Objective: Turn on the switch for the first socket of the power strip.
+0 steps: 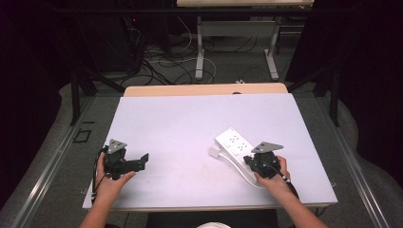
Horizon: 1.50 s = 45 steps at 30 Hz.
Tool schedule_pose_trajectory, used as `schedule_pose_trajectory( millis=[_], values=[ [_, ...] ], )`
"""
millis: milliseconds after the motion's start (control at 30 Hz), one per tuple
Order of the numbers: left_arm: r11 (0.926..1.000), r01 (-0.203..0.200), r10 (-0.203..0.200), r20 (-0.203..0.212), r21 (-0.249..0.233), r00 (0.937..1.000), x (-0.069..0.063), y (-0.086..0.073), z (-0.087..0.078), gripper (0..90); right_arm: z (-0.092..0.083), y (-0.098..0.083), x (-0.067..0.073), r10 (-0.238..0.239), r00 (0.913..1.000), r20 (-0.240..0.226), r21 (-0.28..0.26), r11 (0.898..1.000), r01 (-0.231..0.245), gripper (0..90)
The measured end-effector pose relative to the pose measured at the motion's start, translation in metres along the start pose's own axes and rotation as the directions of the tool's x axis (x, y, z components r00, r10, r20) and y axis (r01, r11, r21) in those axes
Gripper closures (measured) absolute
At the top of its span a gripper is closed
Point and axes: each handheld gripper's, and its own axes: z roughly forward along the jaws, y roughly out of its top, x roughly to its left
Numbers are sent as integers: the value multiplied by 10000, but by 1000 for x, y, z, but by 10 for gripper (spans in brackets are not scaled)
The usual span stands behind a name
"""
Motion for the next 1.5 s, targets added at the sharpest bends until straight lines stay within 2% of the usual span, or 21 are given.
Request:
schedule_pose_trajectory(
  millis=[67, 367, 400, 1100, 1500],
  values=[
    [9999, -103, 103, 2, 95, 9999, 1, 0, -1, 6, -1, -1, 0, 72, 10000, 3, 194, 9998, -72, 900],
    [10000, -44, 44, -7, 56, 10000, 1, 0, -1, 6, -1, -3, -3, 264, 9993, -268, 73, 9996, -262, 900],
    [10000, -38, 38, 1, 55, 10000, 1, 0, 0, 7, -1, -3, -4, 255, 9993, -287, -62, 9997, -257, 900],
    [9999, -59, 59, -22, 96, 10000, 1, 0, 0, 6, -5, -3, -7, 572, 9979, -298, -154, 9982, -576, 900],
    [10000, 3, -2, -14, 79, 10000, 0, 0, 0, 6, -9, -1, -6, 636, 9972, -385, -359, 9972, -650, 775]
  ],
)
